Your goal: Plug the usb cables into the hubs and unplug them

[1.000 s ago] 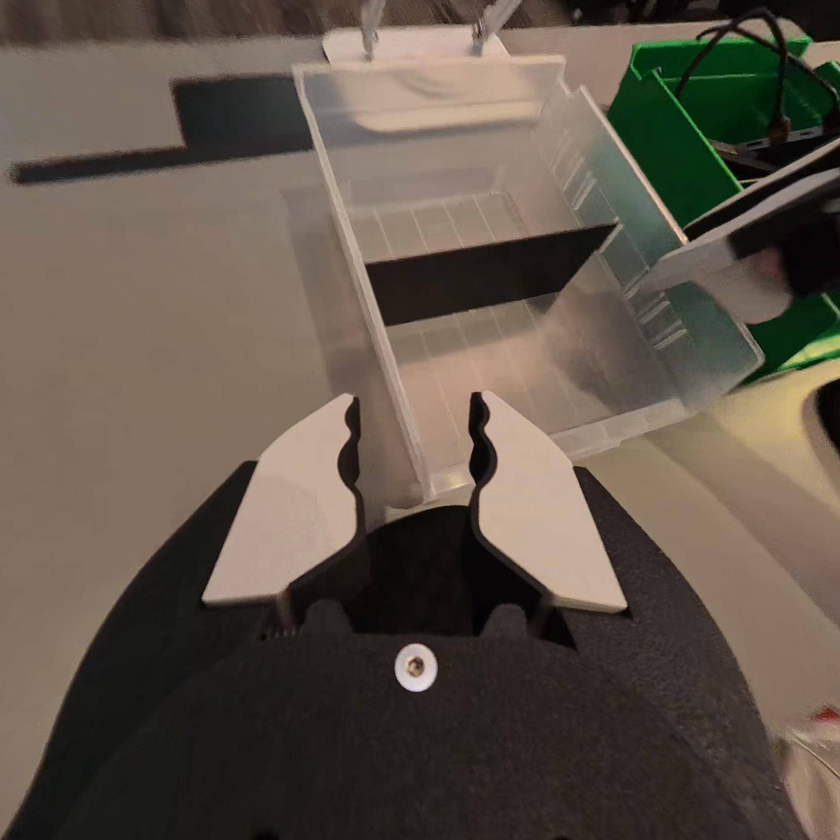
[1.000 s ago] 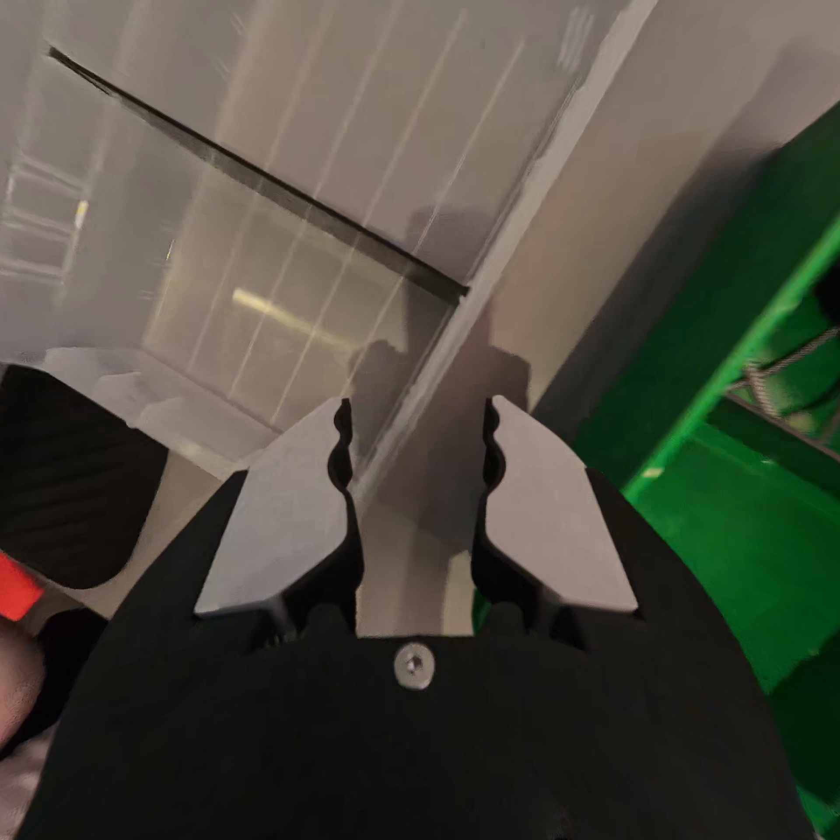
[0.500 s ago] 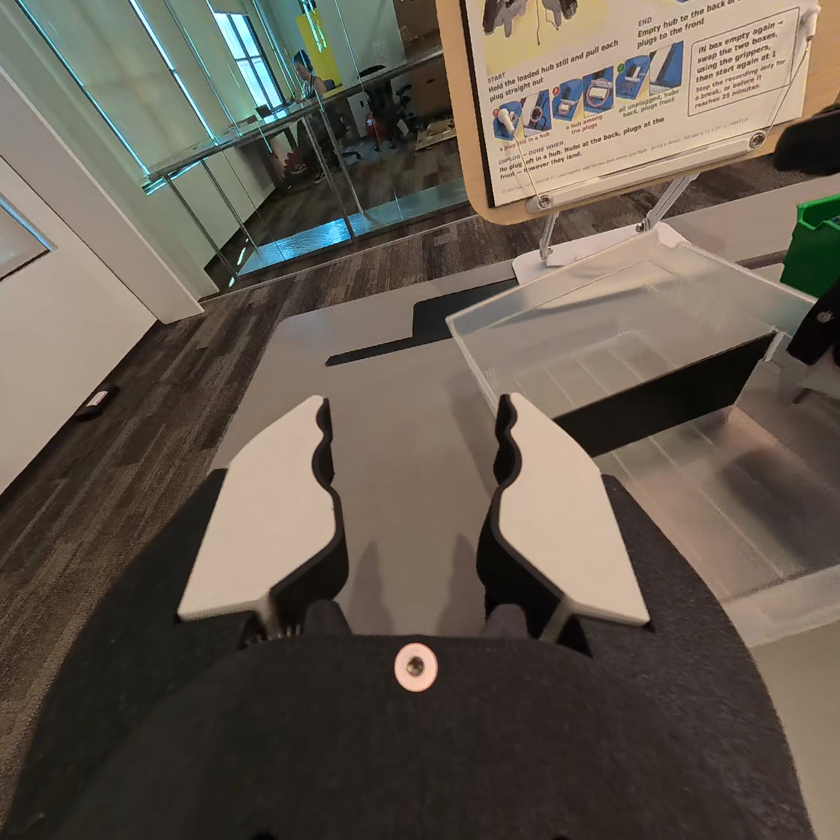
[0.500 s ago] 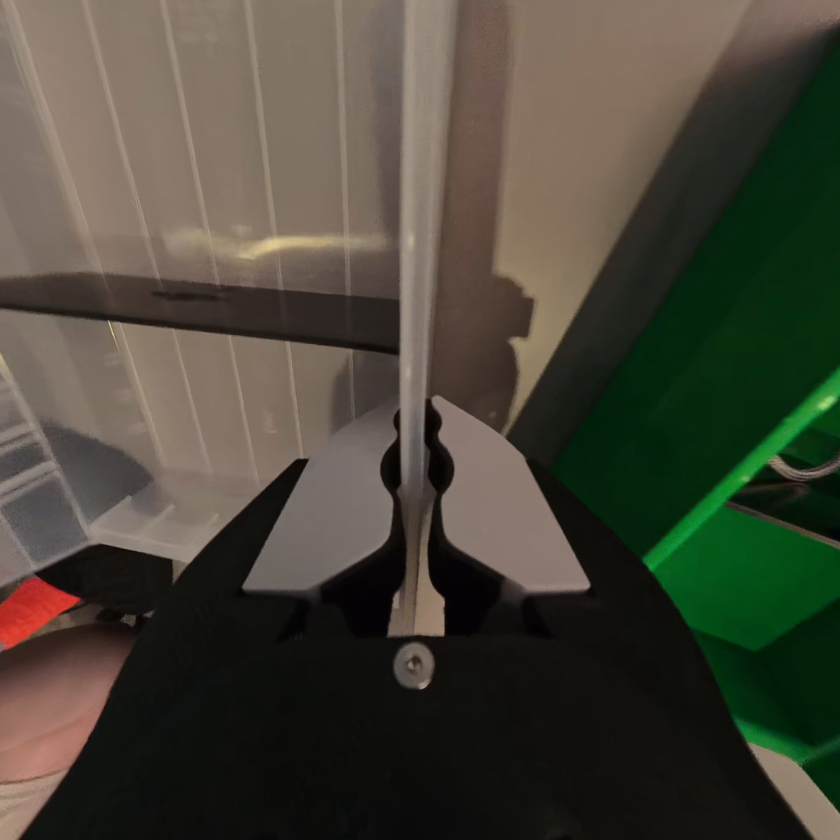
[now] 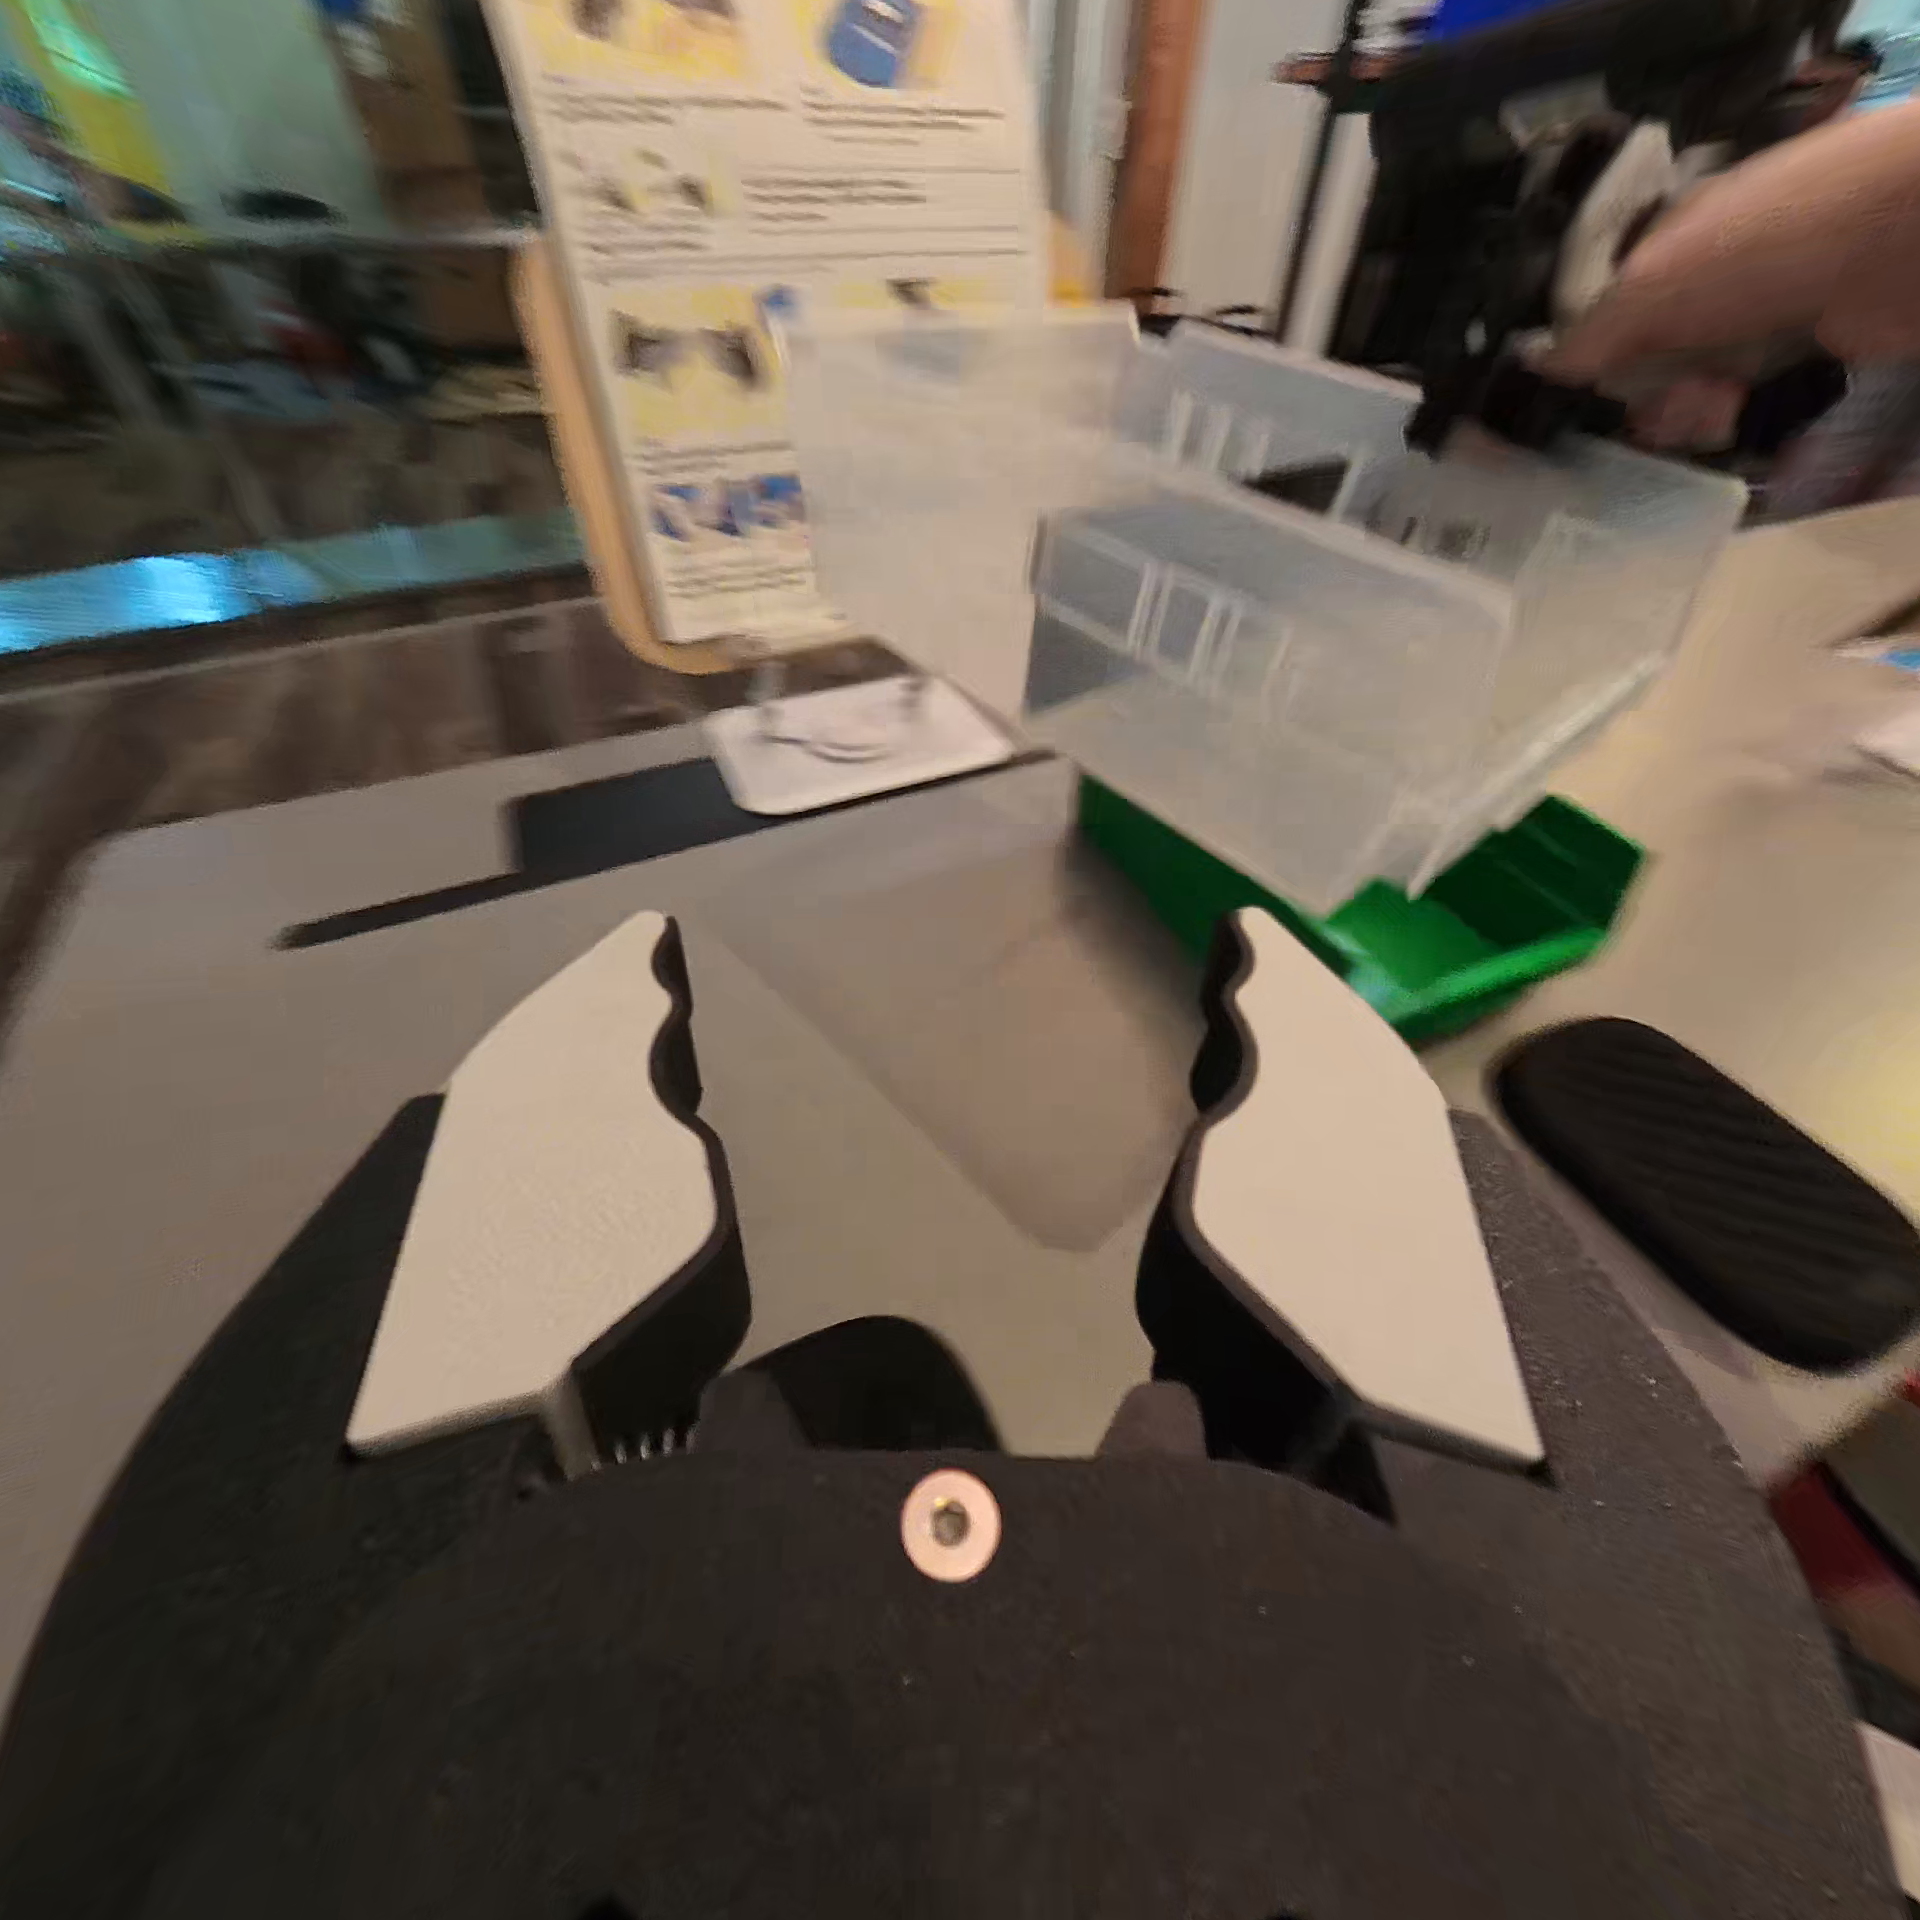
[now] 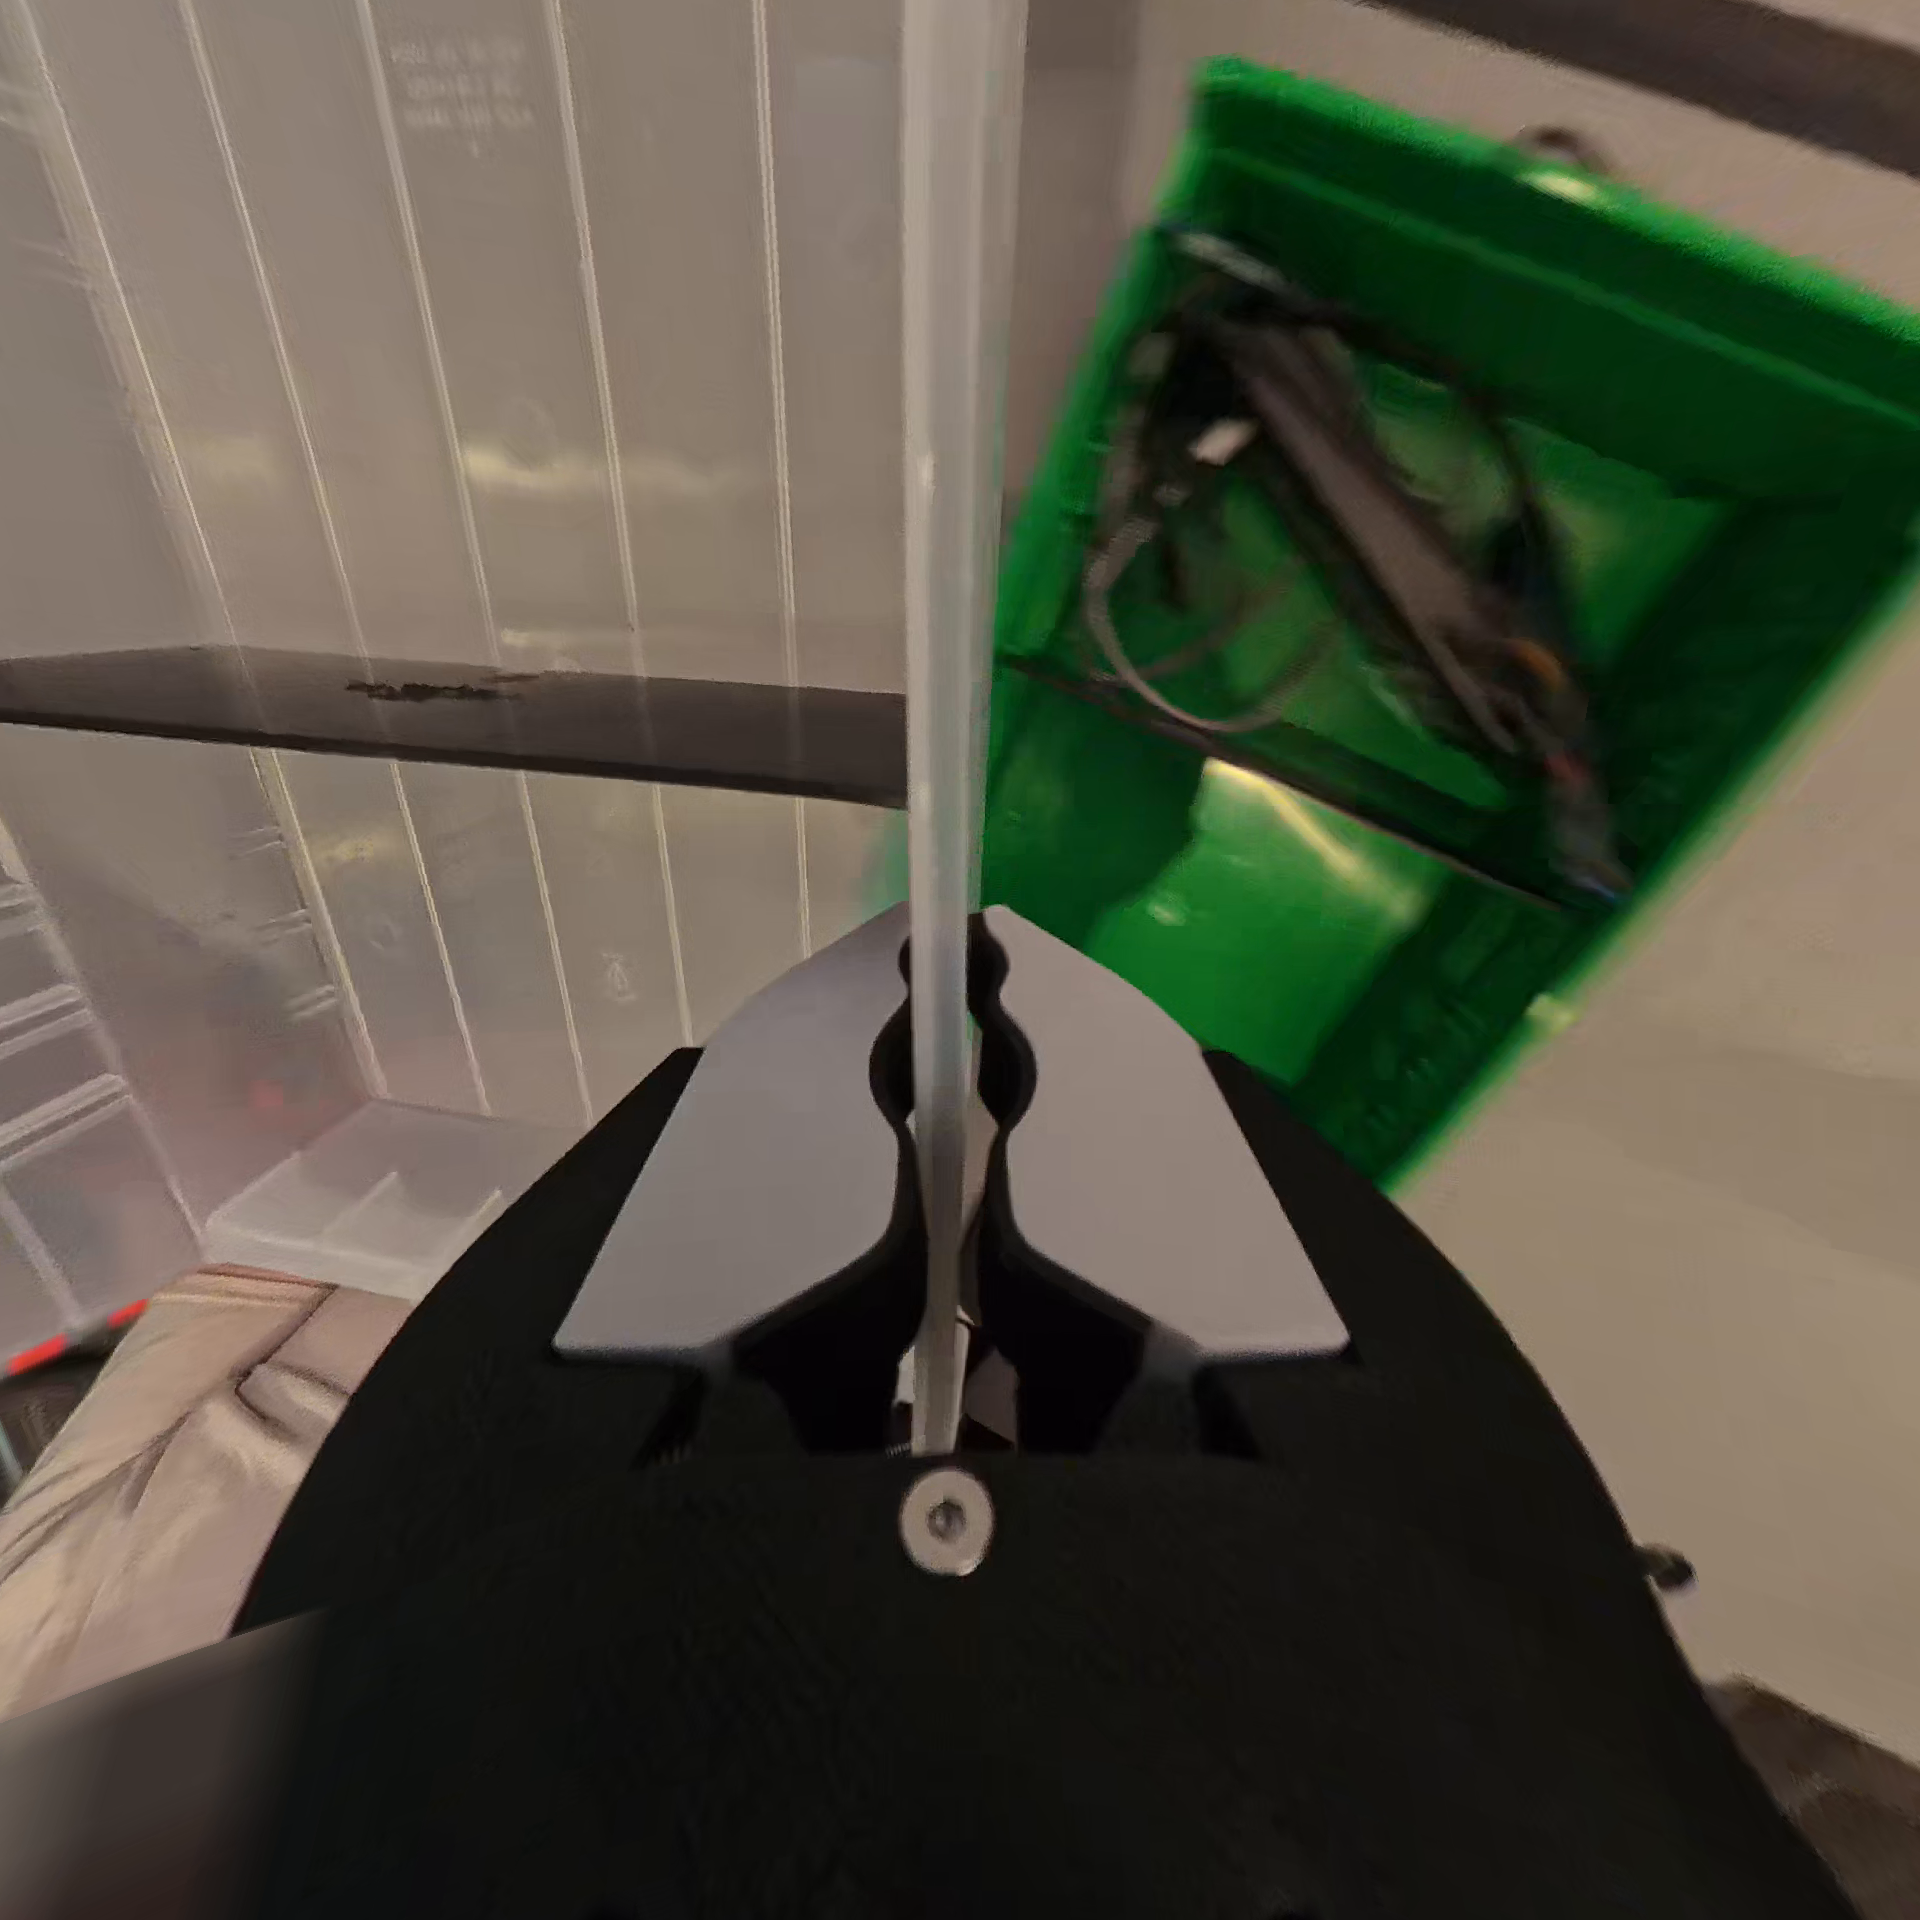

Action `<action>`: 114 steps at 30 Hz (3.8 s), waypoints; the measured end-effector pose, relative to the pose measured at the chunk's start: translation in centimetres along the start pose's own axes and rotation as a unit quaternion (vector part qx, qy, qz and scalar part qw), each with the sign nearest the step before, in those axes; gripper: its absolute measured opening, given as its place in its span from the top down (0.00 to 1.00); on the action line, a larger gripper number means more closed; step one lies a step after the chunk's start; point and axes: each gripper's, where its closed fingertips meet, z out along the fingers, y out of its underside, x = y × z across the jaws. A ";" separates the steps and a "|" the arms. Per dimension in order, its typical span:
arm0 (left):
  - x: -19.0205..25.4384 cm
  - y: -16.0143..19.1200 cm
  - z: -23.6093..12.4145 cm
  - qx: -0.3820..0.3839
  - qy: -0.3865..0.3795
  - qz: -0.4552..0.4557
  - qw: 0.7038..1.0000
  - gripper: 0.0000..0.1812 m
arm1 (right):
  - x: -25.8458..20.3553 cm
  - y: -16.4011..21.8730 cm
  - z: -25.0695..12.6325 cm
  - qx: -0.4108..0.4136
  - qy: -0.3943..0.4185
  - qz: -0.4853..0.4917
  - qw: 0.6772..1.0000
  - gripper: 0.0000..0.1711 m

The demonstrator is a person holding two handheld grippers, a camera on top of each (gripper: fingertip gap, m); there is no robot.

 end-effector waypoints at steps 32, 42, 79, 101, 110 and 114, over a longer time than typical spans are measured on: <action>4.3 16.7 28.3 -0.552 0.200 -0.225 0.777 0.86 | 34.9 23.9 3.6 0.004 0.057 0.268 0.962 0.96; -17.1 18.2 19.7 -0.480 0.069 -0.279 0.829 0.87 | 33.5 17.5 7.1 0.014 0.066 0.239 0.969 0.97; -30.8 20.9 8.0 -0.491 -0.007 -0.155 0.857 0.95 | 32.3 16.4 8.0 -0.019 0.096 0.119 0.988 0.96; -25.2 9.5 5.1 -0.194 0.098 -0.023 0.976 0.80 | 14.8 1.9 -9.1 0.330 0.322 -0.133 0.877 0.83; -18.2 12.8 15.8 -0.269 0.189 0.402 0.855 0.69 | 17.1 5.3 -5.7 0.268 0.241 -0.091 0.928 0.82; -16.7 14.0 17.8 -0.265 0.244 0.455 0.814 0.82 | 18.5 7.9 -6.0 0.269 0.239 -0.072 0.930 0.82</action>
